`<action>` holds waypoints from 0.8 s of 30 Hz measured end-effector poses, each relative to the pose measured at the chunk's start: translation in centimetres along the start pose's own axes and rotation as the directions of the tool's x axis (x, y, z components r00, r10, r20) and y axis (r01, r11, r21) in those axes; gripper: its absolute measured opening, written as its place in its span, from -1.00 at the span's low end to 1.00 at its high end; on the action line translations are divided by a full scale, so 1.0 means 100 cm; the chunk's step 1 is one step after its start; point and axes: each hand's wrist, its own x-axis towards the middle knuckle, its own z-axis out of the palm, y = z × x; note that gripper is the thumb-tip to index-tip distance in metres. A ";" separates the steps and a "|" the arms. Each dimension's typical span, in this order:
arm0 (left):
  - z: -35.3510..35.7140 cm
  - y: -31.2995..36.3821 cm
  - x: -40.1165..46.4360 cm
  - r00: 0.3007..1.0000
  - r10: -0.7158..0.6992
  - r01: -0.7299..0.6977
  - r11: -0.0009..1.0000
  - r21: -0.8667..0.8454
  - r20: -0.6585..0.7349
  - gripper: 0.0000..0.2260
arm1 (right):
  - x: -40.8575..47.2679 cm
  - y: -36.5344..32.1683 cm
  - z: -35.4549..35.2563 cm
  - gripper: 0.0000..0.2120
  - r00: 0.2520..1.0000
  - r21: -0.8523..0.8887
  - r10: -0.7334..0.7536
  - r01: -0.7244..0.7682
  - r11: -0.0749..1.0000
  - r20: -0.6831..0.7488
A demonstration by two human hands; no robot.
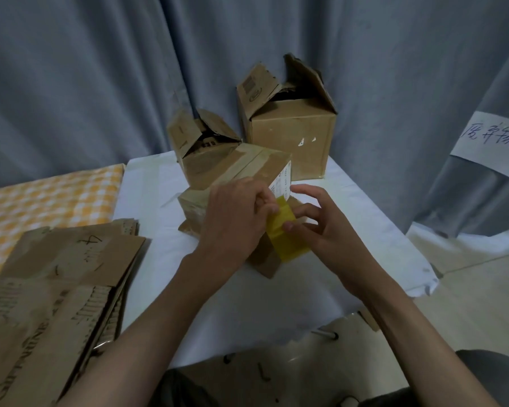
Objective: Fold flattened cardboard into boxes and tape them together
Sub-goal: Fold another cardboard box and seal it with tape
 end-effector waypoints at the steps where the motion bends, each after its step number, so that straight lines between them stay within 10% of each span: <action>1: 0.003 0.000 0.000 1.000 -0.003 0.003 1.000 0.012 0.008 -0.91 | 0.000 0.002 0.001 -0.59 0.999 -0.047 -0.024 0.023 0.999 -0.036; 7: 0.013 0.011 -0.014 0.995 0.094 -0.094 0.995 -0.012 -0.017 -0.85 | 0.002 0.003 0.000 -0.86 0.948 -0.265 -0.246 0.189 0.946 -0.203; 18: -0.009 0.018 0.014 0.998 -0.031 0.037 0.994 -0.100 0.063 -0.93 | 0.001 -0.003 -0.026 -0.92 0.930 -0.296 -0.368 0.348 0.890 -0.015; 24: -0.005 0.011 0.020 0.998 0.053 -0.051 0.991 0.124 -0.016 -0.53 | 0.007 0.002 -0.040 -0.82 0.928 -0.332 -0.364 0.319 0.888 -0.082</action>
